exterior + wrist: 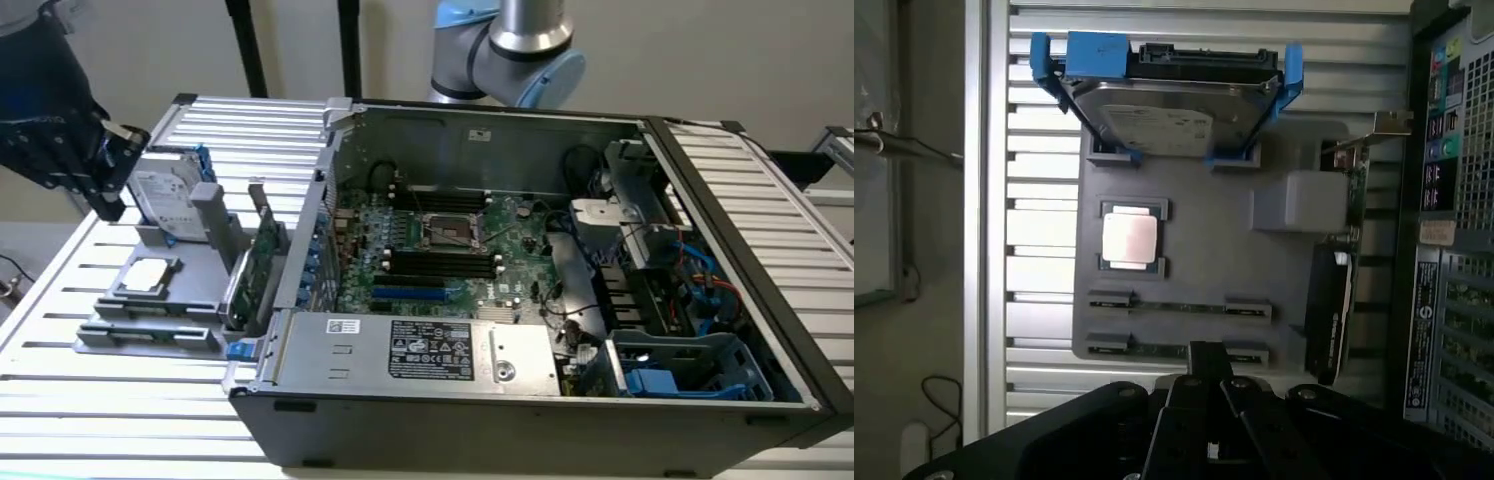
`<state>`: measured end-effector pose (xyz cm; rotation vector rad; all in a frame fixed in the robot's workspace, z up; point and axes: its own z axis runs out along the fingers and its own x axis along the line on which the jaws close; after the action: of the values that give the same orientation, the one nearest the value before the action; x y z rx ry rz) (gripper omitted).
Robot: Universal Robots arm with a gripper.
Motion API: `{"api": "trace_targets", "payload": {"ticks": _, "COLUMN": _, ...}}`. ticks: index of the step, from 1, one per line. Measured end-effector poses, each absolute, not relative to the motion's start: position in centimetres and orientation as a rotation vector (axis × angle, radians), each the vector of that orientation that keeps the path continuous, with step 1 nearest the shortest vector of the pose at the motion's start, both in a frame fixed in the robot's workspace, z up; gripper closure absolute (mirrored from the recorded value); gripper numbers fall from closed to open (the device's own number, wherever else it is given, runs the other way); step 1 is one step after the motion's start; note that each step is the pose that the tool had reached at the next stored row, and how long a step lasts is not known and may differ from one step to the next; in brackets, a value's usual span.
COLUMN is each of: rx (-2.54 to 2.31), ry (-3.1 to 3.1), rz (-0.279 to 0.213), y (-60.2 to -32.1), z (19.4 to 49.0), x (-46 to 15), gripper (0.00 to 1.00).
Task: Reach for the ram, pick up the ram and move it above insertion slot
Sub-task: 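Reach for the ram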
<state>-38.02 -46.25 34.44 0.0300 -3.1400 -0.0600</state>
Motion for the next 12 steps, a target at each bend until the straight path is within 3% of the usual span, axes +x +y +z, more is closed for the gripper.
{"api": "trace_targets", "payload": {"ticks": 6, "rx": 0.03, "ry": -3.14, "rz": -0.06, "y": -48.5, "z": 34.3, "x": -37.9, "gripper": 0.89}}
{"api": "trace_targets", "payload": {"ticks": 12, "rx": 0.053, "ry": -3.139, "rz": -0.06, "y": -48.7, "z": 34.3, "x": -37.8, "gripper": 0.89}}
